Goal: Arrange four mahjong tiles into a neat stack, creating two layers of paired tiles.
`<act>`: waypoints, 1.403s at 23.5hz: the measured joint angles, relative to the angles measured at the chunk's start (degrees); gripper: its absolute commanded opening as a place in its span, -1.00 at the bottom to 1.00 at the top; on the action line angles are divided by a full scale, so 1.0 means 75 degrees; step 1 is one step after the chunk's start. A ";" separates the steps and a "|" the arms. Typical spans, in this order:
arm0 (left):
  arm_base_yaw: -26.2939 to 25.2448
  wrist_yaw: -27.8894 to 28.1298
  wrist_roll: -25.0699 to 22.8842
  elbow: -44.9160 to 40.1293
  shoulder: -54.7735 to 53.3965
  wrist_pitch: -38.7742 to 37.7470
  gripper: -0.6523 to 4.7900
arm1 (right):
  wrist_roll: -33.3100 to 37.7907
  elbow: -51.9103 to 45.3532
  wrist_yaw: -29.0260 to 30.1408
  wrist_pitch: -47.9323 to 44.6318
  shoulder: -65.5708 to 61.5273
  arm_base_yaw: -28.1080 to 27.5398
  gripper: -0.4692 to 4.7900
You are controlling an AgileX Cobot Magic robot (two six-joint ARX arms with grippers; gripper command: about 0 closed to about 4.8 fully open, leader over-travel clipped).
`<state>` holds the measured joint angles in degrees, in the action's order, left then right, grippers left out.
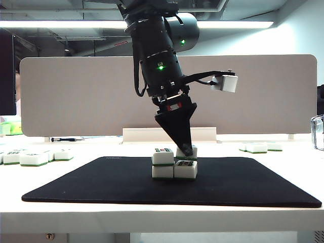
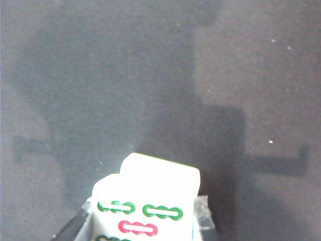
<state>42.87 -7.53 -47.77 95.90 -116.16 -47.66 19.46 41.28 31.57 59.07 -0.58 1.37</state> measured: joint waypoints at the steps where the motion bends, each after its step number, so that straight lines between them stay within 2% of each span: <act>1: -0.0009 0.0000 0.0000 0.0000 0.0000 0.0000 -0.20 | -0.0003 0.0000 0.0000 0.0000 0.0000 0.0000 -0.82; 10: -0.0012 -0.0184 0.0000 0.0035 -0.0140 -0.0105 -0.20 | -0.0003 0.0000 0.0000 0.0000 0.0000 0.0000 -0.82; 11: -0.0012 -0.0187 0.0000 0.0038 -0.0140 -0.0108 -0.17 | -0.0003 0.0003 0.0000 0.0000 0.0000 0.0000 -0.82; 13: -0.0012 -0.0184 0.0000 0.0041 -0.0146 -0.0108 0.15 | -0.0003 0.0003 -0.0003 -0.0003 0.0000 0.0000 -0.83; 14: -0.0012 -0.0178 0.0000 0.0041 -0.0157 -0.0125 0.16 | -0.0003 0.0000 0.0000 0.0000 0.0000 0.0000 -0.82; 20: -0.0009 -0.0108 0.0003 0.0067 -0.0227 -0.0245 0.17 | -0.0003 0.0003 -0.0006 0.0000 0.0000 0.0000 -0.83; 23: 0.0105 0.0067 0.0003 0.0586 -0.0224 -0.0522 0.16 | 0.0000 0.0000 -0.0050 0.0000 0.0000 0.0000 -0.82; 28: 0.0268 0.0073 0.0405 0.0734 -0.0224 -0.0557 0.13 | 0.0000 0.0000 -0.0137 0.0000 0.0000 0.0000 -0.82; 30: 0.0268 0.0079 0.0577 0.0734 -0.0227 -0.0079 0.10 | 0.0000 0.0003 -0.0137 0.0000 0.0000 0.0000 -0.82; 31: 0.0271 0.0323 0.0898 0.0734 -0.0227 0.0143 0.09 | -0.0003 0.0003 -0.0137 0.0000 0.0000 0.0000 -0.82; 32: 0.0277 0.0901 0.1338 0.0734 -0.0227 0.0169 0.09 | -0.0003 0.0000 -0.0140 0.0000 0.0000 0.0000 -0.82; 33: 0.0268 0.1845 0.2072 0.0734 -0.0227 0.0157 0.09 | -0.0003 0.0003 -0.0140 0.0000 0.0000 0.0000 -0.82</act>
<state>44.88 6.31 -32.23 101.41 -117.86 -46.48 19.44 41.30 30.52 59.07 -0.58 1.37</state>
